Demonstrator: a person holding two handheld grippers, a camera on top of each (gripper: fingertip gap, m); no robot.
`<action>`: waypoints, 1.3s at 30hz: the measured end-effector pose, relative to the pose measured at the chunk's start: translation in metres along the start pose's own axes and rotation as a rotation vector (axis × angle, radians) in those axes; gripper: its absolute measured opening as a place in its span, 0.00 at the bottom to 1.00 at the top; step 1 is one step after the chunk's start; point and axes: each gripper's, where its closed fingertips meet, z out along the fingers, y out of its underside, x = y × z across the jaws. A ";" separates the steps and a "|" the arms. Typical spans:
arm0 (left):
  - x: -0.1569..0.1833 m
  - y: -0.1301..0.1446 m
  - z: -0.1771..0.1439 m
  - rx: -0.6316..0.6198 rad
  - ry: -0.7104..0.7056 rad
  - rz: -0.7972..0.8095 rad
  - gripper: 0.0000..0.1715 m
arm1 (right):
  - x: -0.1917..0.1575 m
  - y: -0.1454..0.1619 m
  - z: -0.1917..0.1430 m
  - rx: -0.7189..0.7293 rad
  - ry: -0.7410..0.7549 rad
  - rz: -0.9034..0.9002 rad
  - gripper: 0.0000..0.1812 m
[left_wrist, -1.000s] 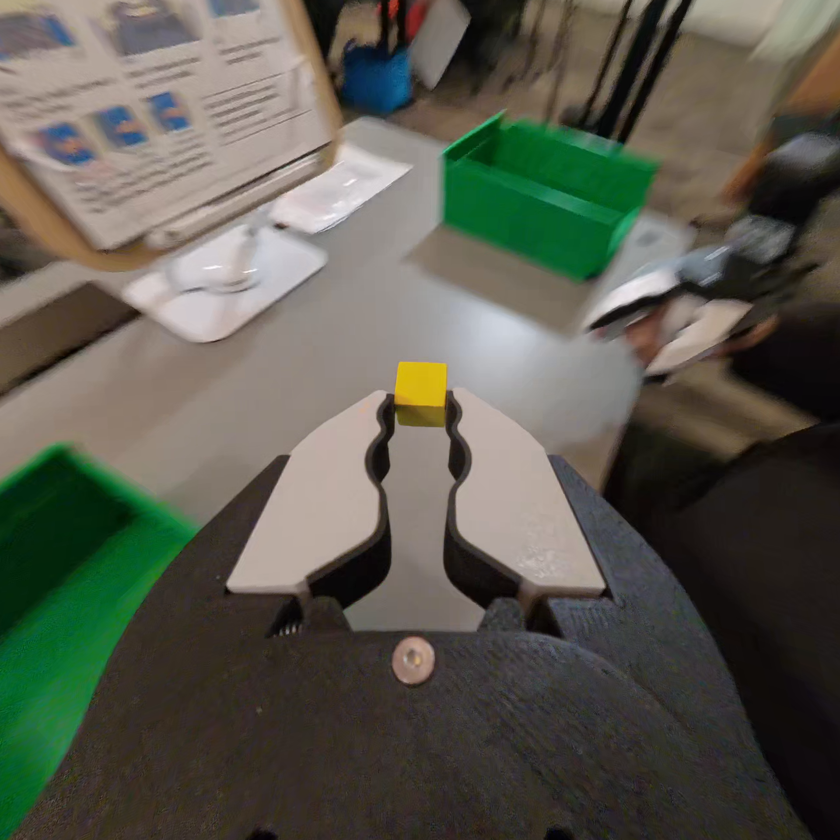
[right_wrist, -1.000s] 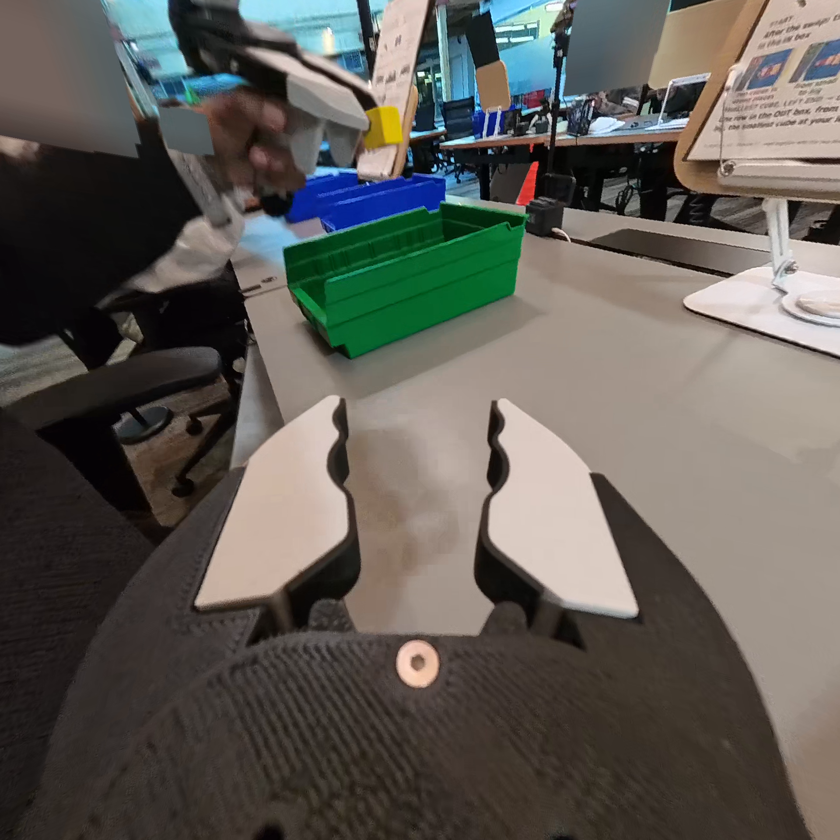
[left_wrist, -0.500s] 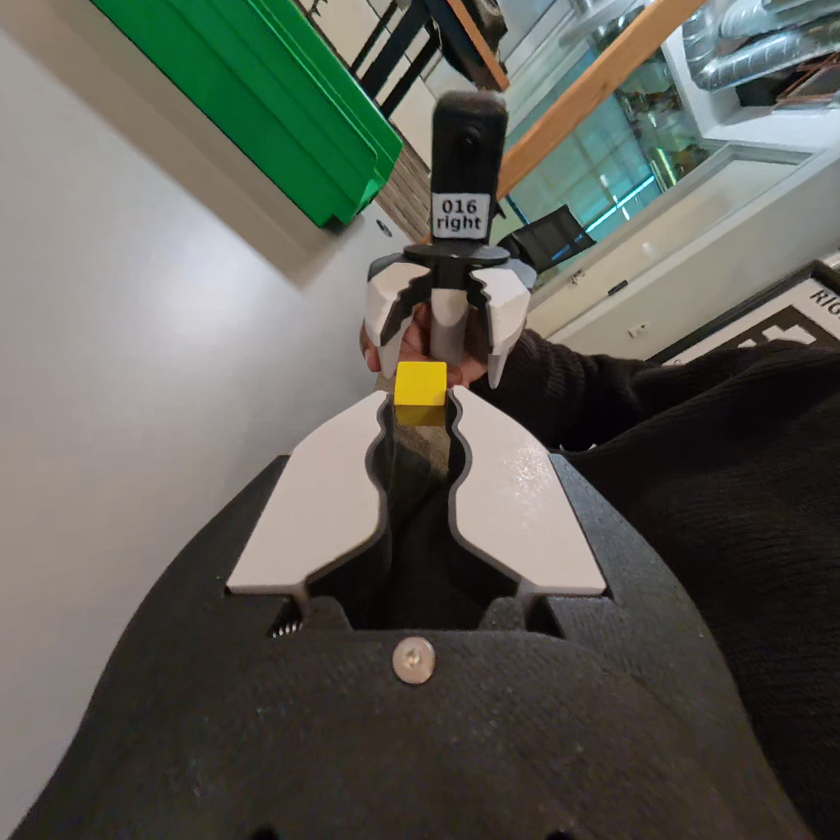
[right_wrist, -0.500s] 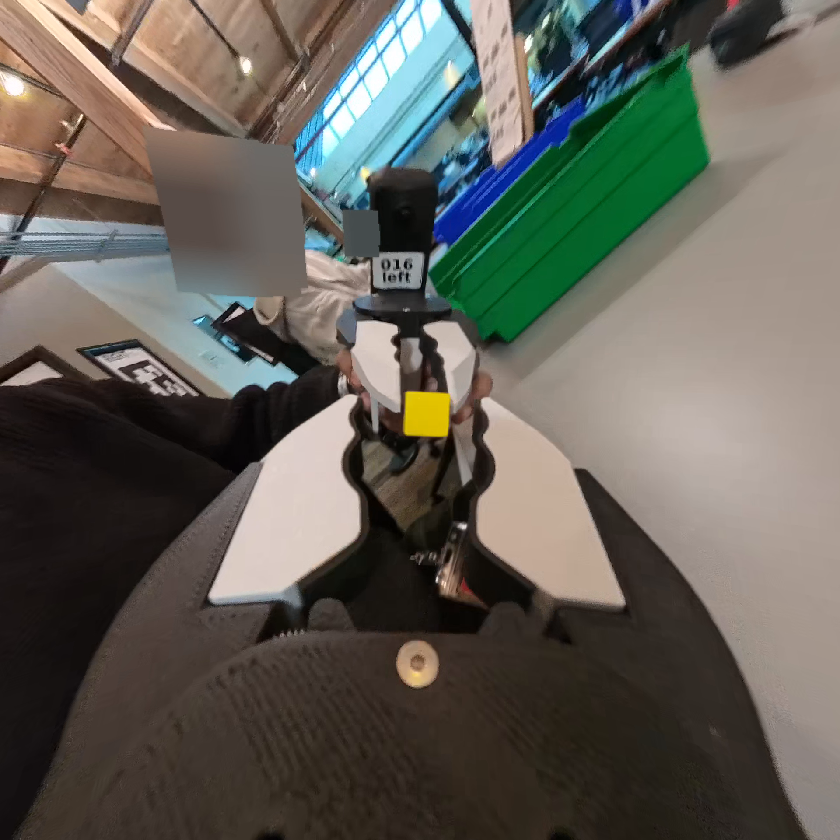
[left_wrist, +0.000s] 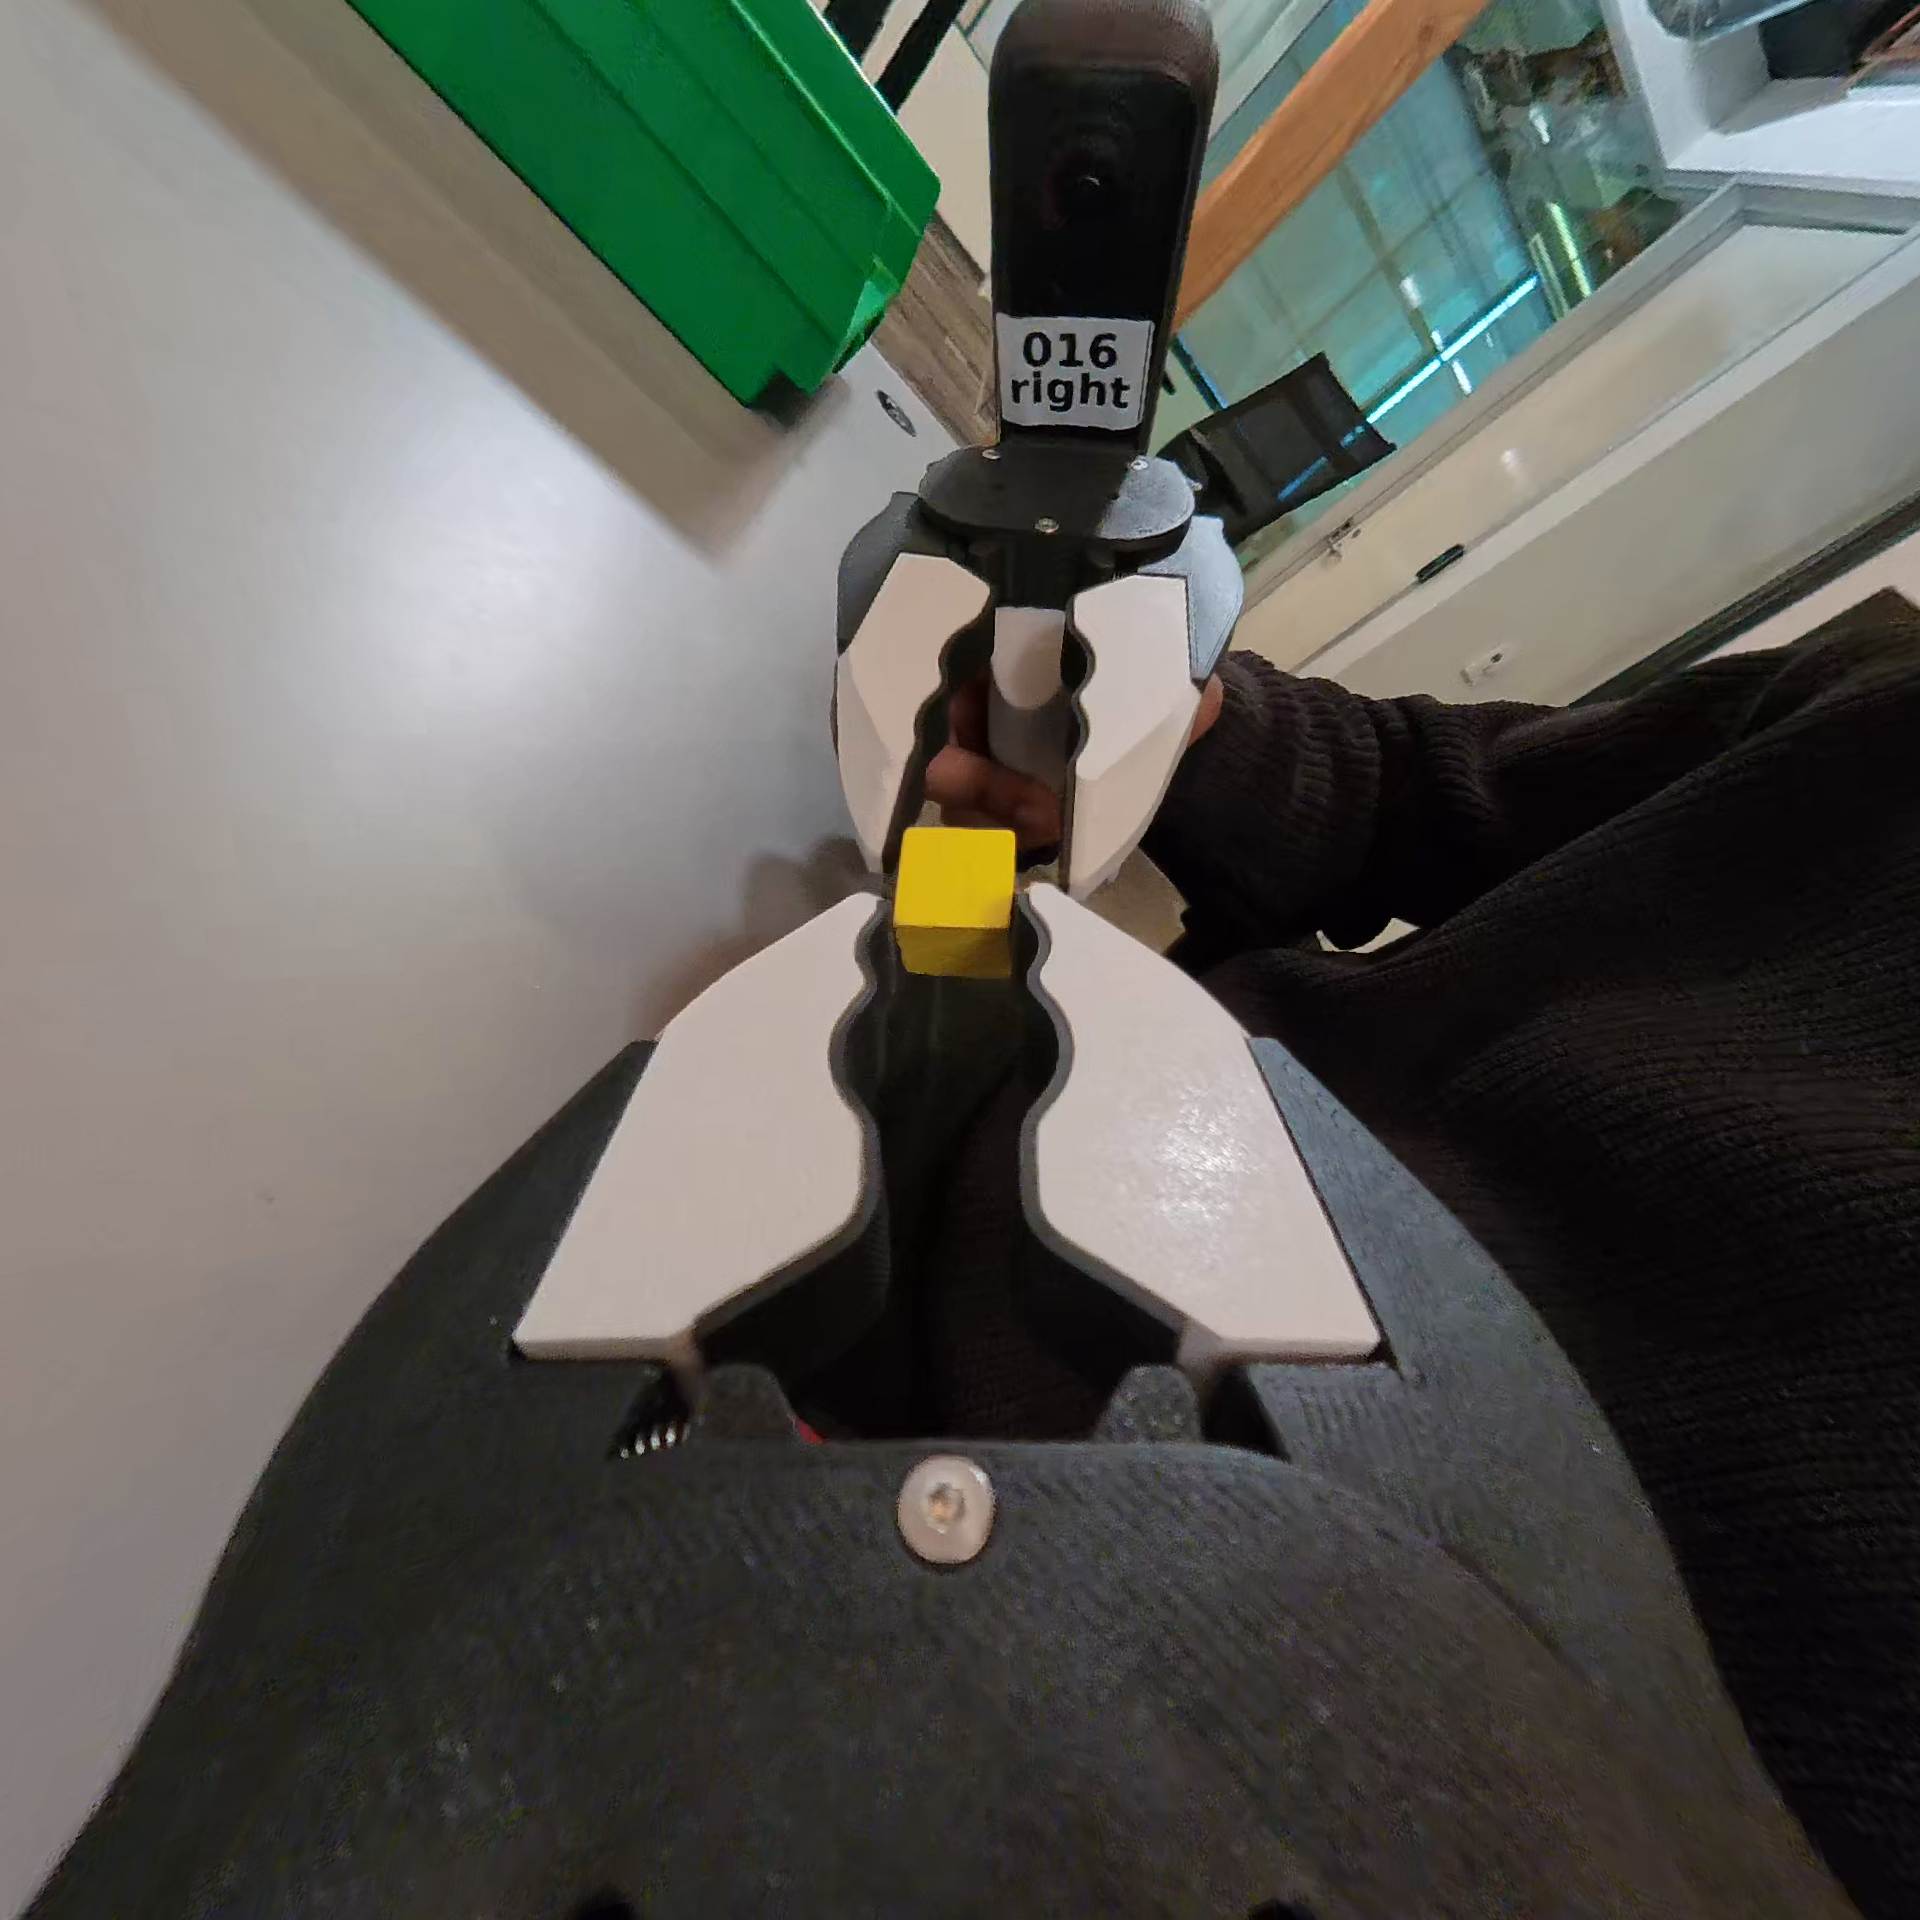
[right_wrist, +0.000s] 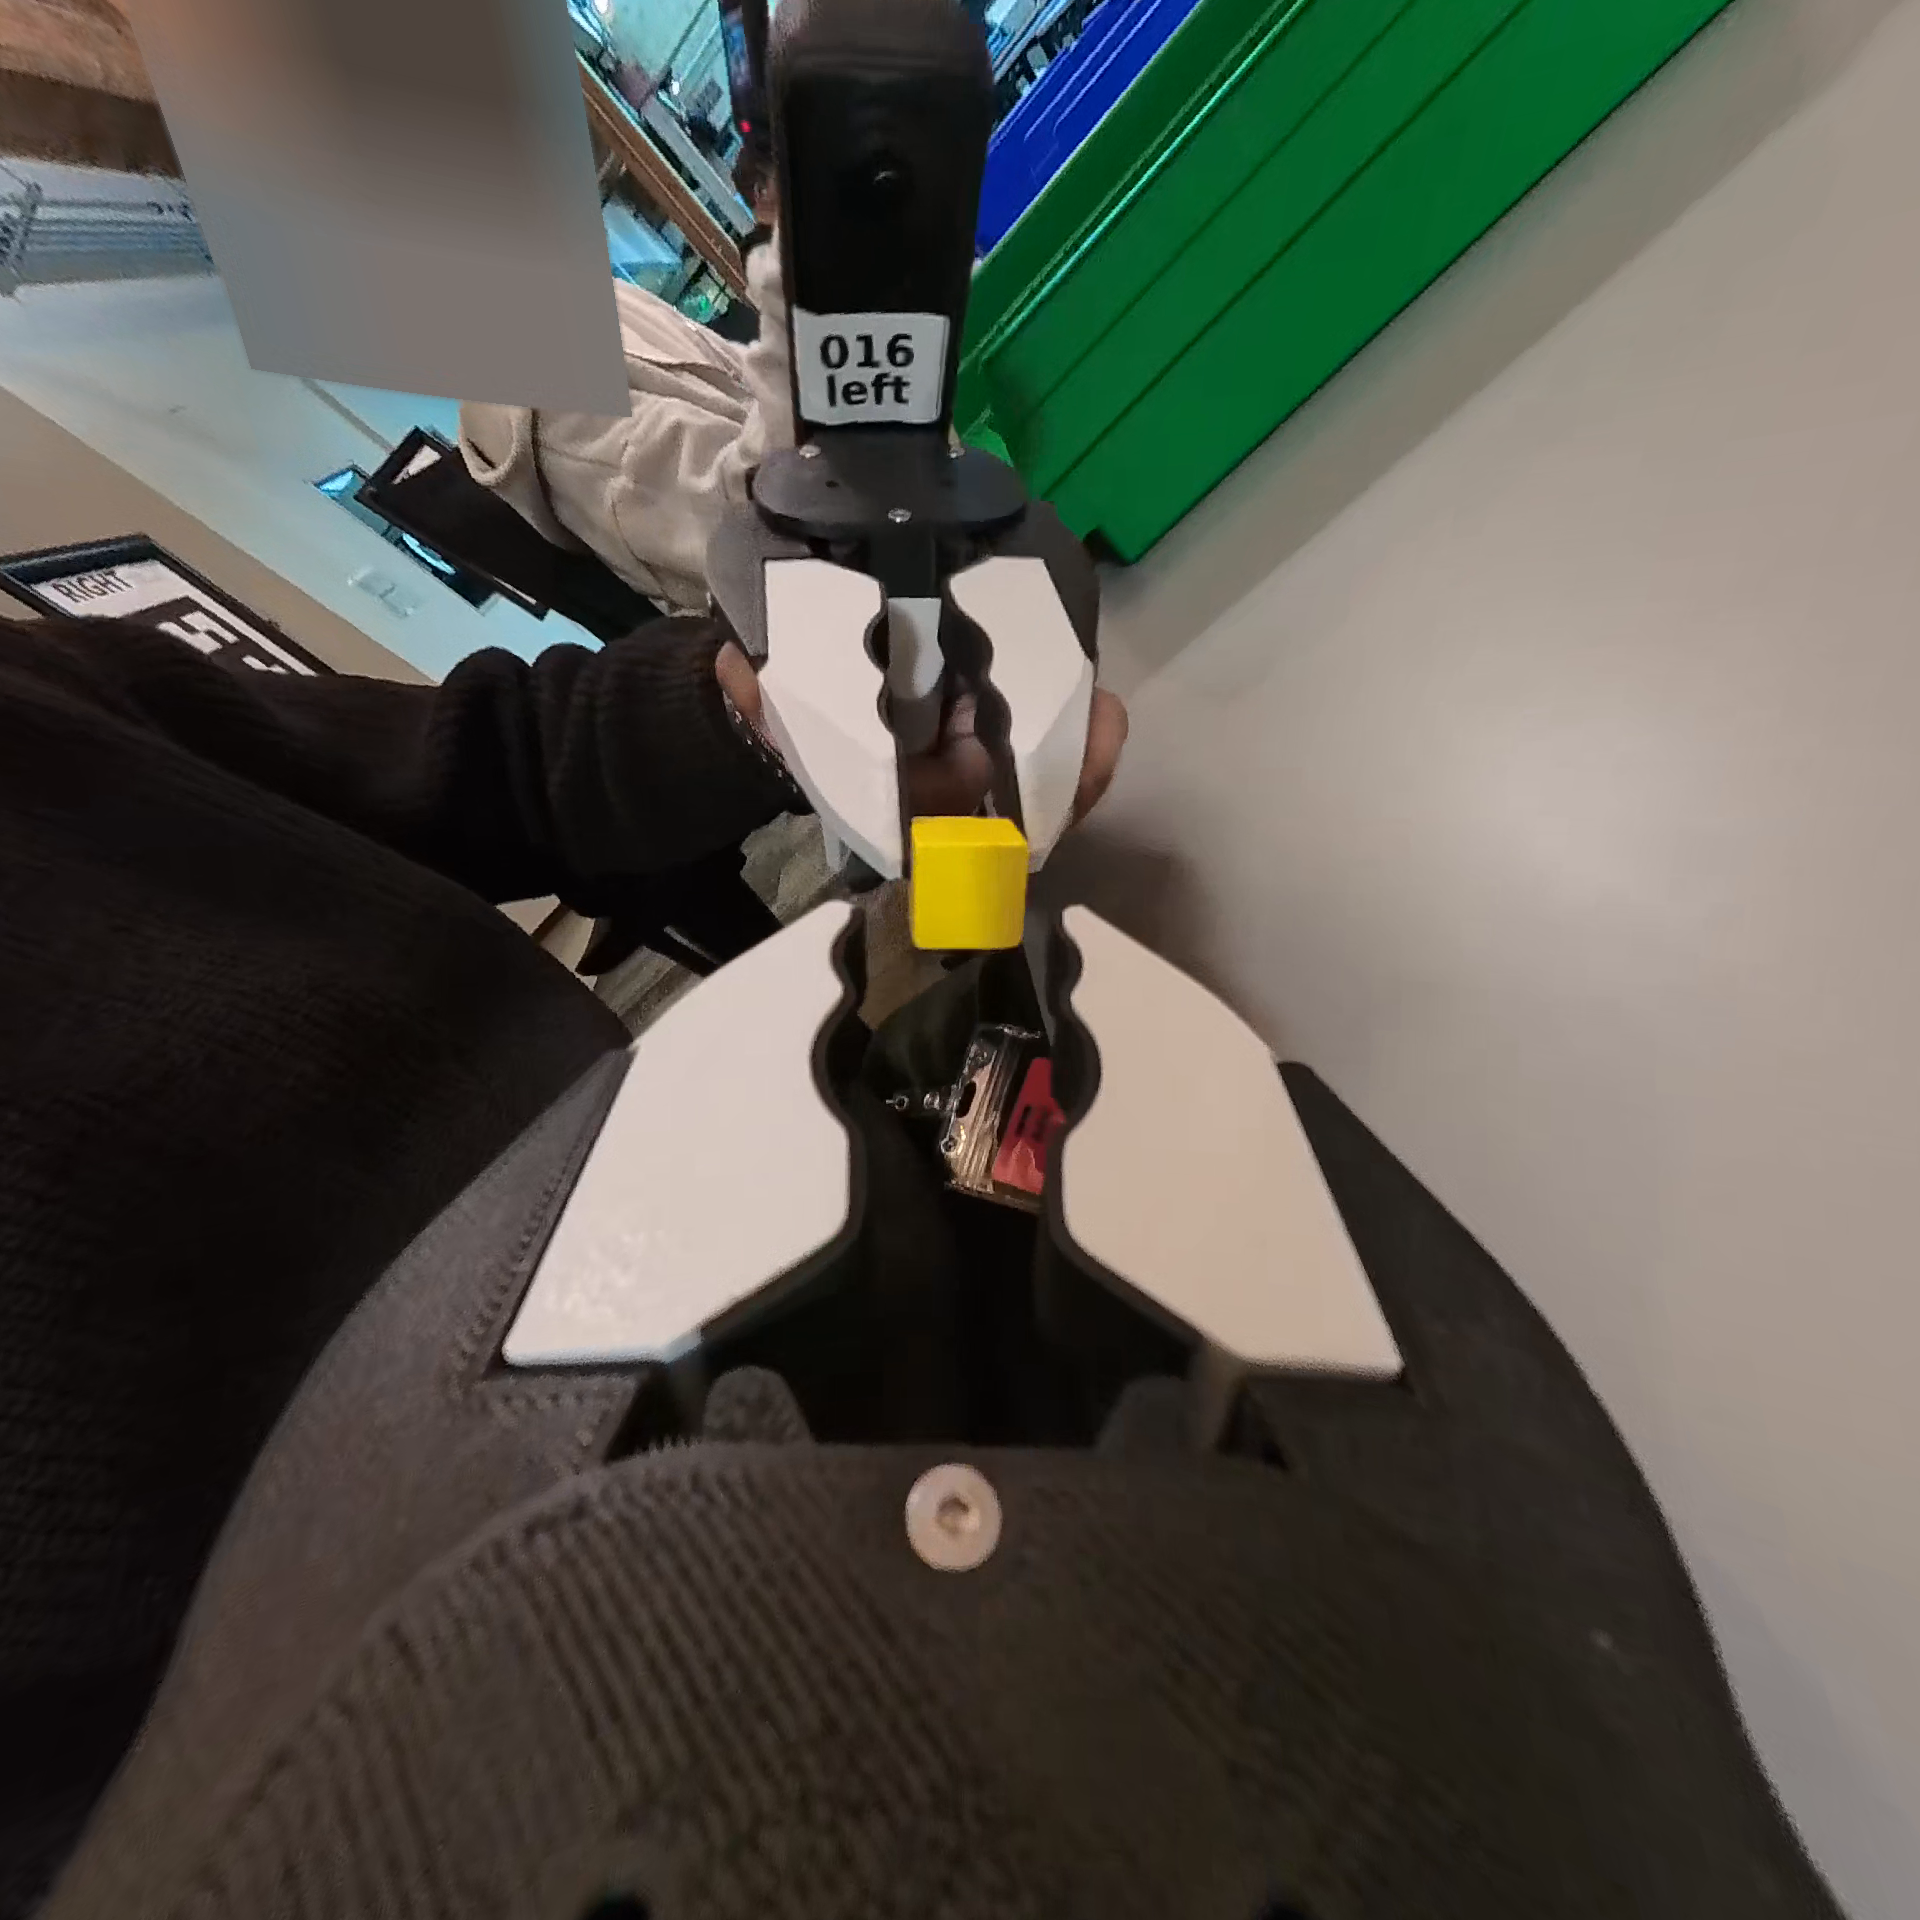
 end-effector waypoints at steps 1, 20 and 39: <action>0.000 0.000 0.001 -0.001 0.010 -0.011 0.13 | 0.001 0.002 0.001 -0.010 0.003 0.000 0.19; 0.010 0.002 0.006 0.008 0.086 0.005 0.15 | -0.003 -0.002 -0.003 0.003 -0.115 0.123 0.12; 0.017 -0.007 0.004 0.066 0.129 0.007 0.16 | -0.009 -0.016 -0.007 0.074 -0.095 0.032 0.12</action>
